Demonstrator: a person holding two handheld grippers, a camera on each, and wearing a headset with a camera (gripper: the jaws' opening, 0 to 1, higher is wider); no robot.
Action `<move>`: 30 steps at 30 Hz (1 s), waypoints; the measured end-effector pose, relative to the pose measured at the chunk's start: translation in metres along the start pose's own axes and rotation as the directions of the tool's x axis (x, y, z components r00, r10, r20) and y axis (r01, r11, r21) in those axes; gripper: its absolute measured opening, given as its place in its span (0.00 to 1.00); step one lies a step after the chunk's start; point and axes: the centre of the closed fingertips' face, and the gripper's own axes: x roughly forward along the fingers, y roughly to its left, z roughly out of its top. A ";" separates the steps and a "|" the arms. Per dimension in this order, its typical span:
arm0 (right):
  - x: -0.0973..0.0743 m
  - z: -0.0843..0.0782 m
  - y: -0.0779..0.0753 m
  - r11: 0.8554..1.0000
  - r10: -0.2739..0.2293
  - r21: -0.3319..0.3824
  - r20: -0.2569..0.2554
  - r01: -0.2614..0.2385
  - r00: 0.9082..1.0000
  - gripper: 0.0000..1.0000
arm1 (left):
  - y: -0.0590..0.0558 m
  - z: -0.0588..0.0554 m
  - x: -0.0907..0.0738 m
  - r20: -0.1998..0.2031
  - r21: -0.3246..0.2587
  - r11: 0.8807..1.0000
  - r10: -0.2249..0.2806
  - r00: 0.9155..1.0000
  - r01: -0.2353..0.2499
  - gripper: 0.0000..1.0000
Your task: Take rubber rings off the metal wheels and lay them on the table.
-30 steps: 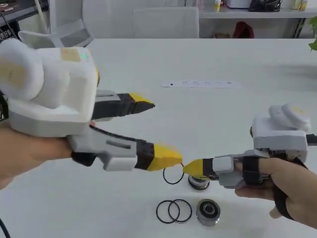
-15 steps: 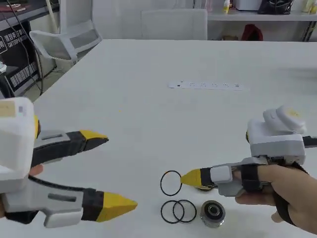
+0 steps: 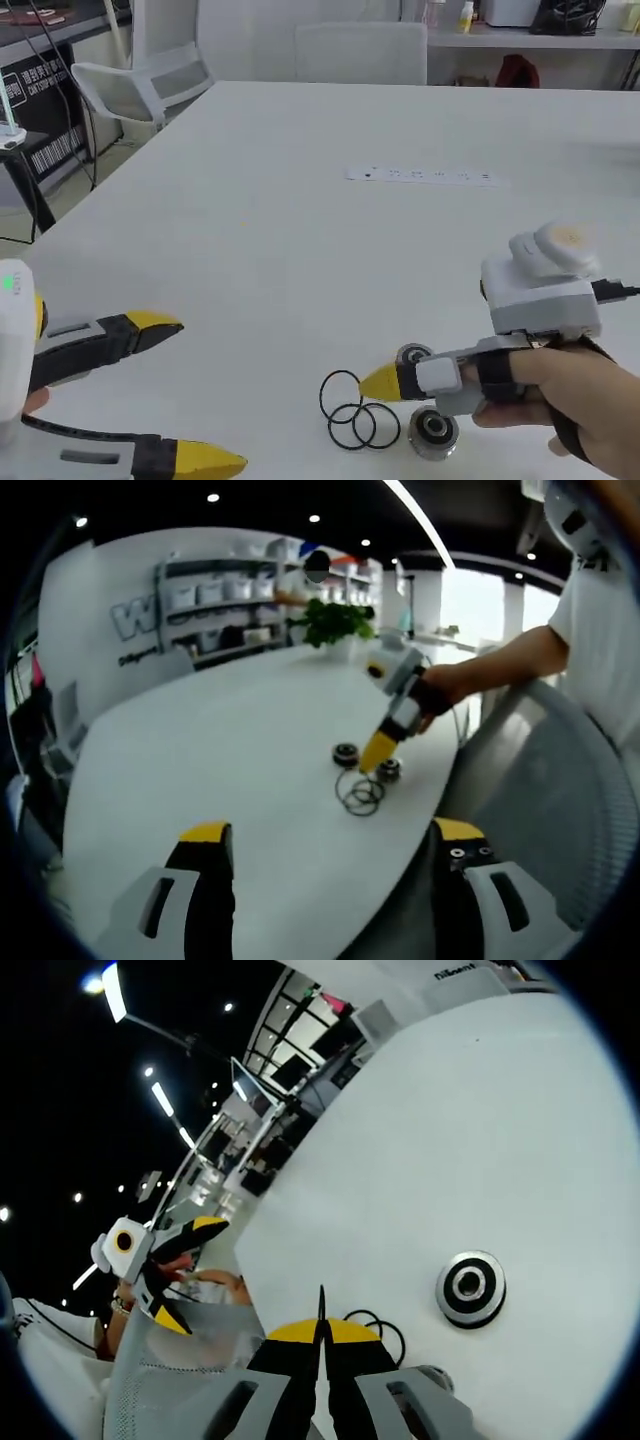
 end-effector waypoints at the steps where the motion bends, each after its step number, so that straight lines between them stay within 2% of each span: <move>1: 0.001 -0.002 0.000 1.000 -0.001 -0.005 -0.008 0.001 1.000 0.00 | 0.000 0.000 0.000 0.001 -0.003 1.000 0.001 1.000 -0.001 0.82; 6: 0.006 -0.012 -0.001 0.999 -0.012 -0.035 -0.055 0.010 0.998 0.00 | 0.000 0.000 0.001 0.003 -0.005 1.000 0.013 1.000 -0.013 0.81; 11: 0.010 -0.017 -0.001 0.998 -0.013 -0.055 -0.080 0.009 0.997 0.00 | -0.001 -0.002 0.002 0.001 -0.011 1.000 0.017 1.000 -0.017 0.78; 13: 0.013 -0.021 -0.002 0.997 -0.032 -0.072 -0.092 0.025 0.995 0.00 | 0.000 -0.004 0.002 -0.008 -0.018 1.000 0.023 1.000 -0.023 0.78; 16: 0.016 -0.021 -0.005 0.993 -0.057 -0.104 -0.089 0.048 0.994 0.00 | -0.002 -0.008 0.003 -0.028 -0.017 1.000 0.019 0.999 -0.020 0.78; 20: 0.019 -0.024 -0.012 0.985 -0.103 -0.146 -0.093 0.089 0.990 0.00 | -0.003 -0.008 0.003 -0.027 -0.017 1.000 0.019 0.999 -0.019 0.78; 30: 0.022 -0.027 -0.012 0.978 -0.113 -0.190 -0.112 0.090 0.987 0.00 | -0.004 -0.010 0.004 -0.037 -0.022 1.000 0.017 0.999 -0.018 0.77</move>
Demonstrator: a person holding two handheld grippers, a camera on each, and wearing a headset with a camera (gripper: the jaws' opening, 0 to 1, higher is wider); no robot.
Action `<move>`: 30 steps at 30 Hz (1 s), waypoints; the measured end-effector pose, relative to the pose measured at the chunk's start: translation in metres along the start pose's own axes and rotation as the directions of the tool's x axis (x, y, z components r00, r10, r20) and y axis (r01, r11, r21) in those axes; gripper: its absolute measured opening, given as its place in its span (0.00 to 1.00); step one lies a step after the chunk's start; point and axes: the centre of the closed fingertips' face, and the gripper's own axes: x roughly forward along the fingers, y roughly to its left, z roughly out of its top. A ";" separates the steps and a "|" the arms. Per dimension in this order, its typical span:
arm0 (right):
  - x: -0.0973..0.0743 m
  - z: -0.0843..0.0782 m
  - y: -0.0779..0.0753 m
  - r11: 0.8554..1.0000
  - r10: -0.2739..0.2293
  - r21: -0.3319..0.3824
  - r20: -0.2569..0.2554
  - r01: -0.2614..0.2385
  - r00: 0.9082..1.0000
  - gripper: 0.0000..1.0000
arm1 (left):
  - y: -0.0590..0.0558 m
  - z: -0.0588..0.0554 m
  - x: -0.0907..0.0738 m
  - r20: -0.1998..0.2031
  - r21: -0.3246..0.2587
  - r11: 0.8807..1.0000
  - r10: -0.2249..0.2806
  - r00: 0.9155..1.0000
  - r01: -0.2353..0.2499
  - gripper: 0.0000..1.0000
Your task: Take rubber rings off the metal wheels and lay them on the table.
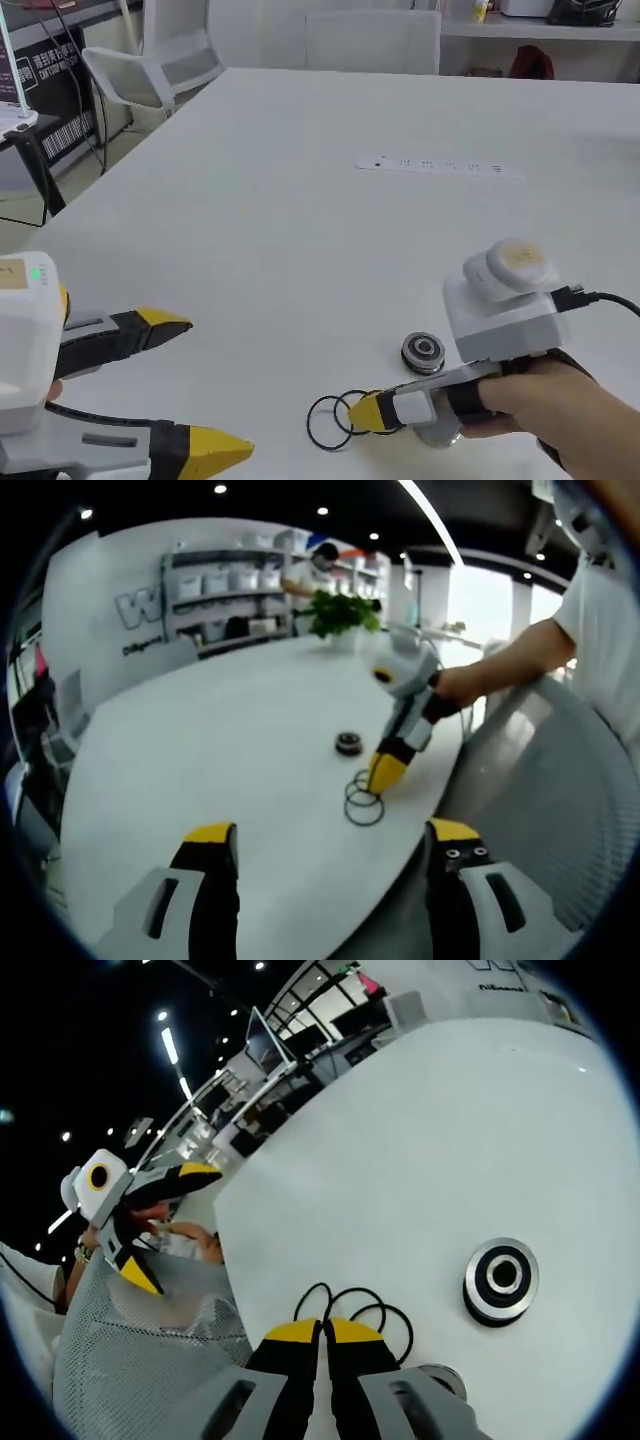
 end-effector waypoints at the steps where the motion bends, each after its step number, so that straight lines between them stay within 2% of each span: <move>1: 0.000 0.000 0.000 1.000 -0.002 -0.001 -0.002 0.002 1.000 0.02 | 0.000 0.000 0.000 -0.001 0.000 1.000 0.000 1.000 0.000 0.77; 6: -0.001 -0.002 -0.005 0.999 -0.029 -0.037 -0.018 0.028 0.999 0.03 | 0.000 -0.001 0.001 -0.001 -0.008 1.000 -0.004 1.000 0.004 0.77; 10: -0.001 -0.004 -0.002 0.999 -0.018 -0.037 -0.029 0.017 0.999 0.03 | 0.000 -0.002 0.001 -0.006 -0.007 1.000 -0.006 1.000 0.005 0.77; 13: 0.001 -0.008 -0.001 0.998 -0.025 -0.066 -0.053 0.022 0.998 0.03 | 0.000 -0.002 0.001 -0.008 -0.007 1.000 -0.003 1.000 0.003 0.77; 20: -0.002 -0.008 -0.002 0.997 -0.028 -0.077 -0.060 0.023 0.998 0.04 | 0.000 -0.003 0.001 -0.012 -0.009 1.000 -0.003 1.000 0.003 0.76; 24: -0.005 -0.004 -0.003 0.996 -0.035 -0.082 -0.050 0.031 0.998 0.04 | 0.000 -0.003 0.001 -0.015 -0.004 1.000 -0.003 1.000 0.003 0.75; 27: -0.007 0.000 -0.002 0.998 -0.024 -0.061 -0.031 0.022 0.999 0.04 | -0.001 -0.004 0.001 -0.021 -0.005 1.000 -0.010 1.000 0.010 0.75; 30: -0.012 0.005 -0.007 0.998 -0.032 -0.052 -0.008 0.032 0.999 0.04 | -0.002 0.000 0.001 -0.009 0.005 1.000 -0.017 1.000 0.017 0.75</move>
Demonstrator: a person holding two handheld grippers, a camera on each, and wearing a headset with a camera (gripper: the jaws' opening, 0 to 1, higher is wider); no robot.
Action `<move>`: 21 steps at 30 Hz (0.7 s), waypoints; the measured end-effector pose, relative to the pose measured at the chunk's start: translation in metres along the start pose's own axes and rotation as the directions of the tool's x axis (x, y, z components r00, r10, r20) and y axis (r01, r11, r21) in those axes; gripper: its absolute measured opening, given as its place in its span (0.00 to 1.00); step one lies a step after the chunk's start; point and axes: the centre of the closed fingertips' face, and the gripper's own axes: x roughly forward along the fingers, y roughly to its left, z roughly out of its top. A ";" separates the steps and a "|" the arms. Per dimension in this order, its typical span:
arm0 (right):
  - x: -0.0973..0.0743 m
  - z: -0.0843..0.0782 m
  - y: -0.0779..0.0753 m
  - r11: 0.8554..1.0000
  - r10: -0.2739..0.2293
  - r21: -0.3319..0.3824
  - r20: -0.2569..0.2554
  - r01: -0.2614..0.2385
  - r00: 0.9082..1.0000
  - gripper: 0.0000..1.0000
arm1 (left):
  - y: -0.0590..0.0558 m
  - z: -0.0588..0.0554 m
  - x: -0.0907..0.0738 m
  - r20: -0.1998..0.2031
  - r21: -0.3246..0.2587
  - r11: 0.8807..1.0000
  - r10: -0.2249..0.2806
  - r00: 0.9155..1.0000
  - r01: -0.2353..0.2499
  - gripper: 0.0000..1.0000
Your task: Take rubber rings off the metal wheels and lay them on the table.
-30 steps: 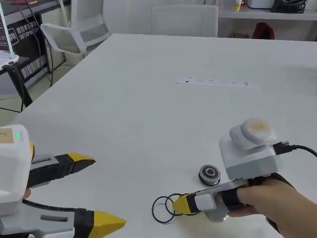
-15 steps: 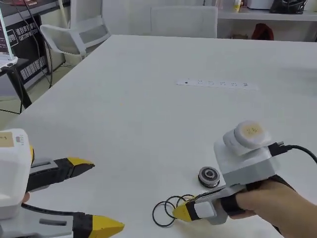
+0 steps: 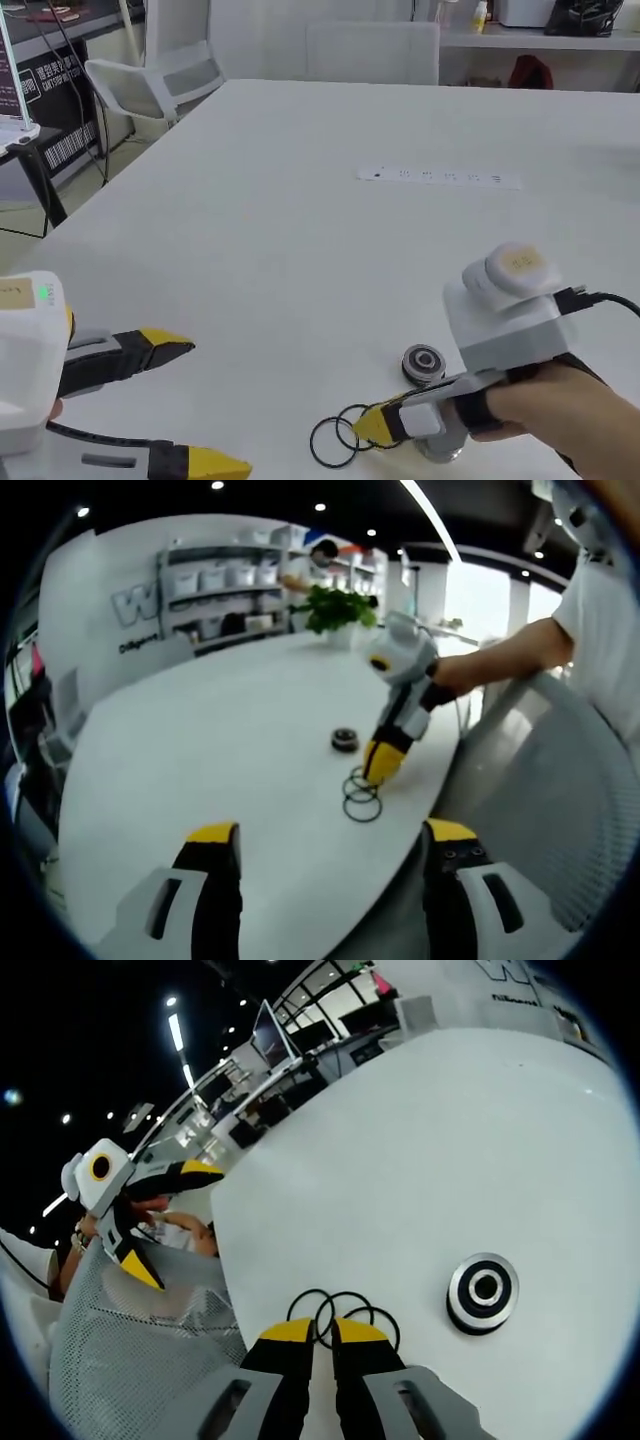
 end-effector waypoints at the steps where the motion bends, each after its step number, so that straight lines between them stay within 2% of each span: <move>1: -0.001 0.001 0.000 1.000 -0.001 0.002 0.004 0.001 1.000 0.04 | 0.000 0.002 -0.001 0.008 0.001 1.000 -0.002 1.000 0.002 0.75; 4: -0.006 0.008 -0.005 1.000 -0.015 0.016 0.038 0.015 0.999 0.04 | 0.000 0.006 -0.002 0.024 -0.001 1.000 -0.008 1.000 0.008 0.75; 7: -0.012 0.015 -0.011 0.999 -0.031 0.031 0.072 0.028 0.997 0.04 | 0.001 0.004 -0.002 -0.003 0.028 1.000 0.000 1.000 0.000 0.75; 11: -0.023 0.026 -0.019 0.997 -0.056 0.058 0.131 0.048 0.990 0.04 | -0.001 0.007 -0.003 -0.013 0.060 0.998 -0.006 1.000 0.007 0.75; 13: -0.028 0.032 -0.022 0.996 -0.067 0.070 0.166 0.056 0.984 0.05 | -0.003 0.017 -0.005 0.002 0.080 0.997 -0.012 1.000 0.012 0.75; 14: -0.031 0.035 -0.023 0.996 -0.069 0.076 0.186 0.056 0.980 0.06 | -0.003 0.026 -0.005 0.025 0.100 0.995 -0.015 1.000 0.012 0.75; 17: -0.039 0.042 -0.024 0.995 -0.071 0.089 0.233 0.051 0.970 0.06 | -0.003 0.042 -0.006 0.055 0.116 0.993 -0.020 0.998 0.014 0.75; 21: -0.046 0.047 -0.028 0.993 -0.082 0.099 0.267 0.057 0.960 0.06 | -0.005 0.060 -0.005 0.065 0.179 0.984 -0.027 0.998 0.015 0.75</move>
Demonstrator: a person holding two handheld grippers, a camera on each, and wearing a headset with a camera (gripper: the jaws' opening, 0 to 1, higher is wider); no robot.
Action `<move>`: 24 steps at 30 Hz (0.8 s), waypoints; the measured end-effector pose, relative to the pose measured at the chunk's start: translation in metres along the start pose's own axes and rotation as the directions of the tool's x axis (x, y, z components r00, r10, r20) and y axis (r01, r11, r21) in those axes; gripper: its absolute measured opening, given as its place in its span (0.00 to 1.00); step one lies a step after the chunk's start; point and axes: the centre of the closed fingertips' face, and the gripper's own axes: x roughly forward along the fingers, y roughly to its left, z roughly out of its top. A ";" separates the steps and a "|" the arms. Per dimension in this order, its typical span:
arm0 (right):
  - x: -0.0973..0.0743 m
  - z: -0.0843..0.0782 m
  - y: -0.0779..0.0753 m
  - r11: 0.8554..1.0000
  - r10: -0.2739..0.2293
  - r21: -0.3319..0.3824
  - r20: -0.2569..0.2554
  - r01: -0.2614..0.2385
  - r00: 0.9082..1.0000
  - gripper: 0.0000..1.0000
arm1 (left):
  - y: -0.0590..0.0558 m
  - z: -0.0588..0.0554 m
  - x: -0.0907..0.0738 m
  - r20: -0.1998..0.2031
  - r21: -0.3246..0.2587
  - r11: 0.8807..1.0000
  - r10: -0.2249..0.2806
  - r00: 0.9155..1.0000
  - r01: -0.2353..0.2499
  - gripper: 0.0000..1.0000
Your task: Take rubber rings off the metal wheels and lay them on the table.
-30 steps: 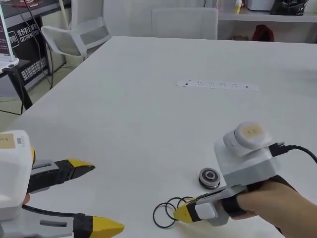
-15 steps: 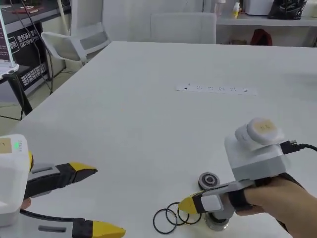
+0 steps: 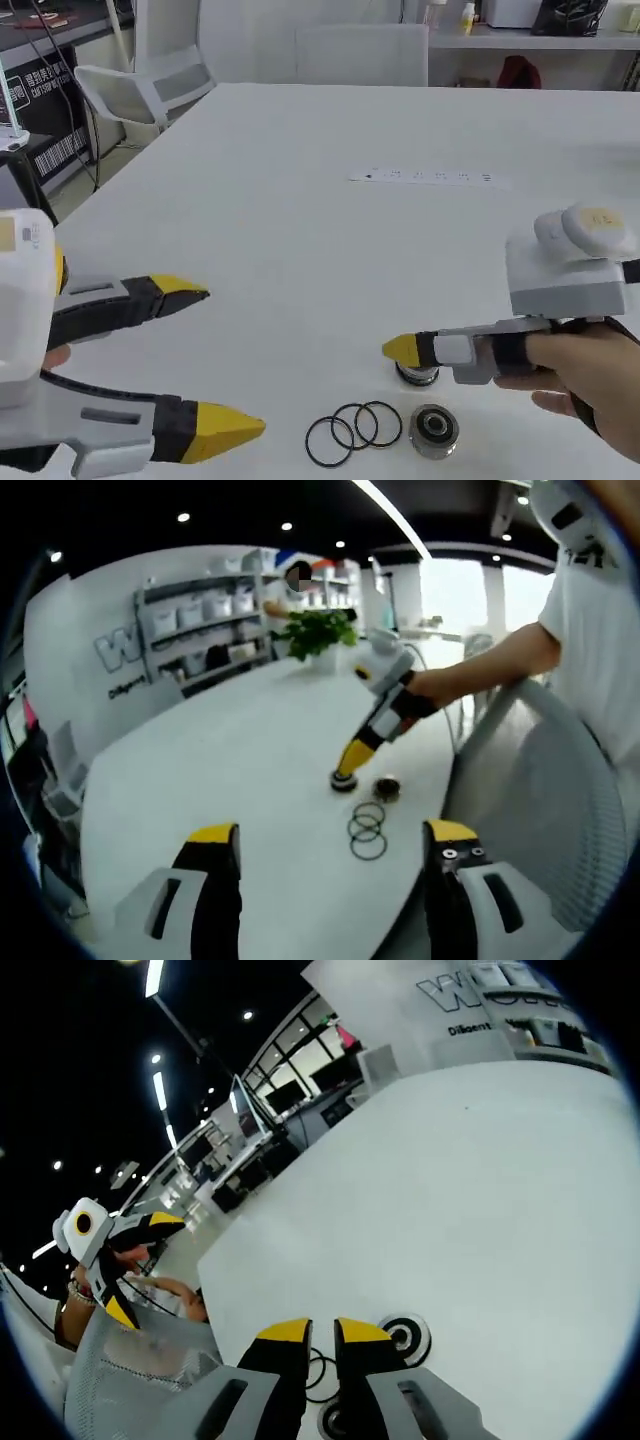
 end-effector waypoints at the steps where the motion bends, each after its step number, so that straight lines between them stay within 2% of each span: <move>1: -0.001 0.000 -0.001 1.000 -0.003 0.001 0.003 0.003 1.000 0.06 | 0.000 0.004 0.000 0.002 0.016 1.000 -0.004 1.000 0.004 0.75; 7: -0.008 0.008 -0.011 1.000 -0.027 0.013 0.042 0.027 0.999 0.08 | -0.001 0.023 0.006 -0.004 0.096 0.995 -0.038 0.999 0.038 0.76; 9: -0.011 0.012 -0.017 0.999 -0.048 0.021 0.065 0.047 0.997 0.09 | 0.000 0.032 0.008 0.010 0.112 0.993 -0.049 0.999 0.047 0.76; 12: -0.016 0.012 -0.028 0.995 -0.092 0.046 0.075 0.089 0.993 0.08 | -0.002 0.045 0.012 0.033 0.101 0.992 -0.085 0.996 0.082 0.78; 15: -0.019 0.009 -0.043 0.989 -0.140 0.065 0.072 0.136 0.987 0.08 | -0.001 0.059 0.019 0.047 0.147 0.984 -0.103 0.994 0.095 0.76; 19: -0.022 0.009 -0.052 0.983 -0.167 0.086 0.083 0.160 0.982 0.08 | 0.000 0.076 0.028 0.068 0.177 0.978 -0.125 0.990 0.111 0.76; 24: -0.026 0.009 -0.061 0.977 -0.196 0.103 0.091 0.186 0.976 0.09 | -0.002 0.100 0.041 0.107 0.229 0.964 -0.163 0.981 0.135 0.75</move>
